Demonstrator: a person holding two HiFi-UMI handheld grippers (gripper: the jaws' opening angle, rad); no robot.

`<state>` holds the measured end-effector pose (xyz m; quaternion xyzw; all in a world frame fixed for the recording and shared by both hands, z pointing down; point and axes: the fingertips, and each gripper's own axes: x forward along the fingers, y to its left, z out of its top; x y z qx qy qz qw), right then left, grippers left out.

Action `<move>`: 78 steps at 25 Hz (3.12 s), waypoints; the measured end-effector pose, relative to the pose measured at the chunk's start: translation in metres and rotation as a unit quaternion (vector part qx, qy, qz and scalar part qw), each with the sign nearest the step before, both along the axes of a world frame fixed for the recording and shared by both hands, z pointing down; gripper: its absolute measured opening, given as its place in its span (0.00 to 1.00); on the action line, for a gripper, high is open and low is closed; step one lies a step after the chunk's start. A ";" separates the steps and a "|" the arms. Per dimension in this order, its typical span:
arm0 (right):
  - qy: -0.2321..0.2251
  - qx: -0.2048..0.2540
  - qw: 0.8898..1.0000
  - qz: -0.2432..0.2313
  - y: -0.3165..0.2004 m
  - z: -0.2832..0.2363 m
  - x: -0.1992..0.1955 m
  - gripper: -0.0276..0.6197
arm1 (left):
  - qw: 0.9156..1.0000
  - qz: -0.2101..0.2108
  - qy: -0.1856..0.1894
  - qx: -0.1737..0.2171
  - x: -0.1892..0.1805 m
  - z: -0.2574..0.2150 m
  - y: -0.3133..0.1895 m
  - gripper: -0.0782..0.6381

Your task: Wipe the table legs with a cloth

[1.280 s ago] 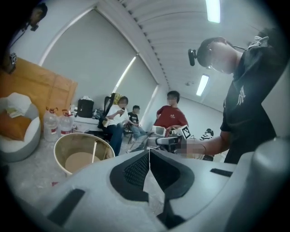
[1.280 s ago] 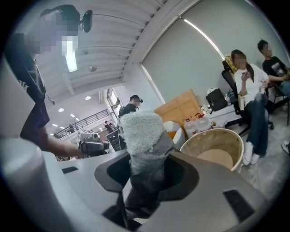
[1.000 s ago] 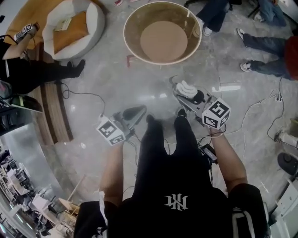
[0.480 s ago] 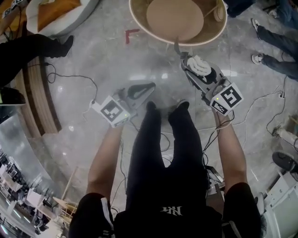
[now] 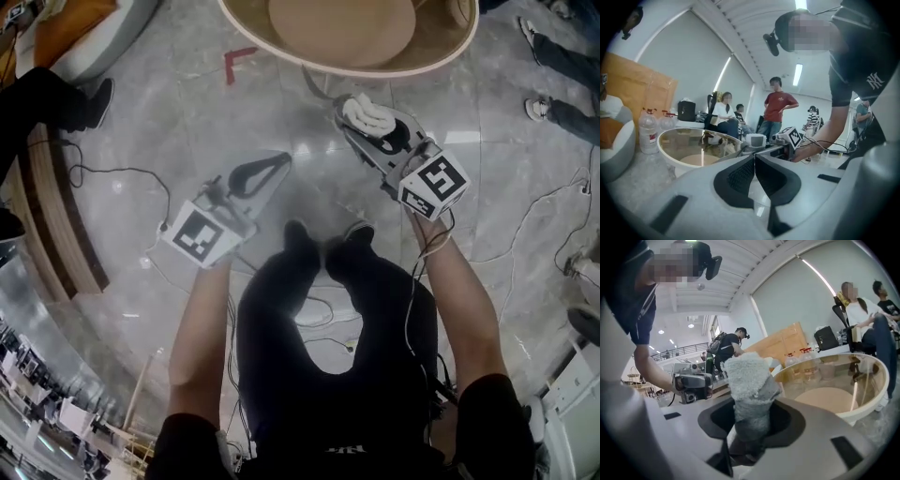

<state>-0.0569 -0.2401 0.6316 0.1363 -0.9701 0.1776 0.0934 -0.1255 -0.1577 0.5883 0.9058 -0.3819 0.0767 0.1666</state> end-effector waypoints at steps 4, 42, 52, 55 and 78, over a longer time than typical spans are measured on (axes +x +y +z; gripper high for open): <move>0.007 0.005 1.000 -0.021 -0.004 0.059 -0.003 0.27 | 0.999 0.024 -0.027 0.005 0.007 0.046 -0.014 0.12; 0.024 0.062 0.998 -0.023 -0.070 0.284 -0.054 0.24 | 0.974 0.197 -0.043 0.104 -0.002 0.240 -0.067 0.12; 0.069 0.060 0.995 -0.039 -0.068 0.341 -0.051 0.23 | 0.968 0.220 -0.033 0.115 0.004 0.262 -0.058 0.12; 0.045 0.060 0.997 -0.036 -0.069 0.341 -0.052 0.23 | 0.972 0.211 -0.025 0.102 0.004 0.274 -0.063 0.12; 0.146 -0.040 0.988 0.004 -0.070 0.498 -0.017 0.24 | 0.977 0.198 -0.044 0.074 -0.020 0.338 -0.030 0.12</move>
